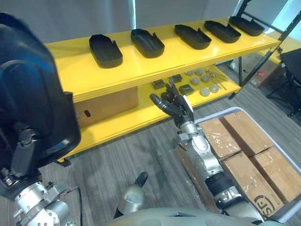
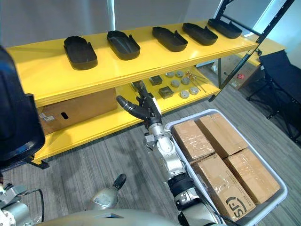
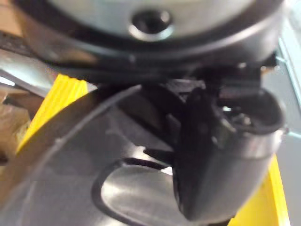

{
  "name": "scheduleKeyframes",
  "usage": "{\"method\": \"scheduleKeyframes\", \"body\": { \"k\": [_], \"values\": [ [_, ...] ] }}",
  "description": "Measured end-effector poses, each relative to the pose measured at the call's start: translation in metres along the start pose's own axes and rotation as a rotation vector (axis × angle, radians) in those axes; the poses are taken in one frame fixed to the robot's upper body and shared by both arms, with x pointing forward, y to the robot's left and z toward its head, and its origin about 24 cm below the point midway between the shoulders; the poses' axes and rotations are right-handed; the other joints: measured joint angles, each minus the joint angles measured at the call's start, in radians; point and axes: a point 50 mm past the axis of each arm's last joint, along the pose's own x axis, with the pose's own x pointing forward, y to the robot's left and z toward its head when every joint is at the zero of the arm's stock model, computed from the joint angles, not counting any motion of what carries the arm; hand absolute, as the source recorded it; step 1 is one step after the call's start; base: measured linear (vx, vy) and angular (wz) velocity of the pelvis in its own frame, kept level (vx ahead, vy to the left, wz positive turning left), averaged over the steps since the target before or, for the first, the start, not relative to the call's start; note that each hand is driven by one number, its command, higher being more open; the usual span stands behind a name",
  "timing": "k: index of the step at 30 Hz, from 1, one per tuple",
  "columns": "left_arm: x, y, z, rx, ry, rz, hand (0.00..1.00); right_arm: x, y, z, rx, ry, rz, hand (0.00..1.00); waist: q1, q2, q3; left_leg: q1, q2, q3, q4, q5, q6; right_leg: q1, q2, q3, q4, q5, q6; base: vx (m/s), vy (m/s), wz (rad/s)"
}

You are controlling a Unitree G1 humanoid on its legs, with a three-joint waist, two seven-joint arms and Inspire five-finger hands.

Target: Walk over and take three plastic housings, then place them on the shelf

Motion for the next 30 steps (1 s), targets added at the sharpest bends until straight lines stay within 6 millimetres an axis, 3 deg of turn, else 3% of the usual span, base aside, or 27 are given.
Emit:
{"method": "scheduleKeyframes", "body": {
  "k": [1, 3, 5, 9, 12, 17, 20, 25, 28, 29, 30],
  "values": [
    [0.001, -0.003, 0.000, -0.011, -0.002, -0.018, 0.00, -0.003, -0.002, 0.000, -0.001, -0.001, -0.008, 1.00, -0.007, 0.000, 0.000, -0.005, -0.007, -0.003, 0.001, 0.003, 0.002, -0.016, -0.010, 0.023, 0.028, -0.016, -0.002, 0.02, 0.011, 0.30],
    [0.006, -0.024, -0.002, -0.065, -0.001, -0.156, 0.00, -0.018, -0.014, -0.001, -0.012, 0.007, -0.058, 1.00, -0.080, 0.001, 0.003, -0.025, -0.057, -0.087, 0.001, 0.020, 0.007, -0.057, -0.024, 0.214, 0.121, -0.071, -0.023, 0.01, -0.002, 1.06],
    [0.011, -0.040, -0.002, -0.120, -0.007, -0.296, 0.00, -0.031, -0.024, -0.008, -0.011, 0.034, -0.129, 1.00, -0.113, 0.003, 0.007, -0.024, -0.081, -0.122, 0.001, 0.025, 0.012, -0.062, -0.032, 0.312, 0.178, -0.097, -0.026, 0.03, -0.039, 1.09],
    [0.017, -0.053, 0.007, -0.145, -0.063, -0.432, 0.00, -0.038, -0.028, -0.010, -0.030, 0.041, -0.148, 1.00, -0.128, 0.007, 0.040, -0.036, -0.091, -0.110, 0.002, 0.039, 0.012, -0.071, -0.030, 0.333, 0.193, -0.151, -0.018, -0.02, -0.095, 0.27],
    [0.018, -0.057, 0.011, -0.184, -0.078, -0.484, 0.00, -0.038, -0.034, -0.001, -0.107, 0.014, -0.124, 1.00, -0.139, 0.039, 0.080, -0.060, -0.060, -0.066, 0.007, 0.054, 0.016, -0.086, -0.005, 0.332, 0.195, -0.164, -0.009, -0.09, -0.113, 0.08],
    [0.020, -0.059, 0.010, -0.175, -0.061, -0.507, 0.00, -0.036, -0.038, 0.008, -0.126, -0.029, -0.114, 1.00, -0.140, 0.027, 0.103, -0.065, -0.052, -0.042, 0.027, 0.049, 0.010, -0.086, -0.002, 0.336, 0.196, -0.168, -0.017, -0.03, -0.045, -0.04],
    [0.021, -0.065, 0.006, -0.199, -0.042, -0.488, 0.00, -0.029, -0.038, 0.022, -0.131, -0.112, -0.108, 1.00, -0.144, 0.028, 0.142, -0.074, -0.074, -0.024, 0.073, 0.032, -0.002, -0.092, -0.031, 0.345, 0.238, -0.187, -0.011, -0.01, 0.027, -0.05],
    [0.020, -0.065, -0.005, -0.198, 0.006, -0.444, 0.00, -0.018, -0.030, 0.038, -0.105, -0.217, -0.091, 1.00, -0.152, 0.034, 0.199, -0.116, -0.125, 0.037, 0.279, -0.077, 0.011, -0.049, -0.084, 0.343, 0.299, -0.219, 0.003, 0.01, 0.070, 0.01],
    [0.020, -0.061, -0.013, -0.175, 0.044, -0.423, 0.00, -0.018, -0.022, 0.035, -0.063, -0.225, -0.095, 1.00, -0.150, 0.014, 0.226, -0.121, -0.129, 0.141, 0.458, -0.182, 0.043, 0.031, -0.124, 0.325, 0.304, -0.255, -0.009, 0.06, 0.125, 0.00],
    [0.020, -0.059, -0.013, -0.167, 0.048, -0.415, 0.00, -0.019, -0.021, 0.034, -0.058, -0.230, -0.095, 1.00, -0.143, 0.016, 0.224, -0.152, -0.119, 0.176, 0.604, -0.265, 0.065, 0.046, -0.118, 0.326, 0.319, -0.260, -0.018, 0.10, 0.121, -0.07],
    [0.022, -0.058, -0.013, -0.162, 0.044, -0.400, 0.00, -0.021, -0.020, 0.034, -0.053, -0.241, -0.092, 1.00, -0.136, 0.021, 0.220, -0.161, -0.109, 0.183, 0.638, -0.324, 0.055, 0.005, -0.116, 0.371, 0.422, -0.240, -0.035, 0.09, 0.157, 0.03]
  ]
}}
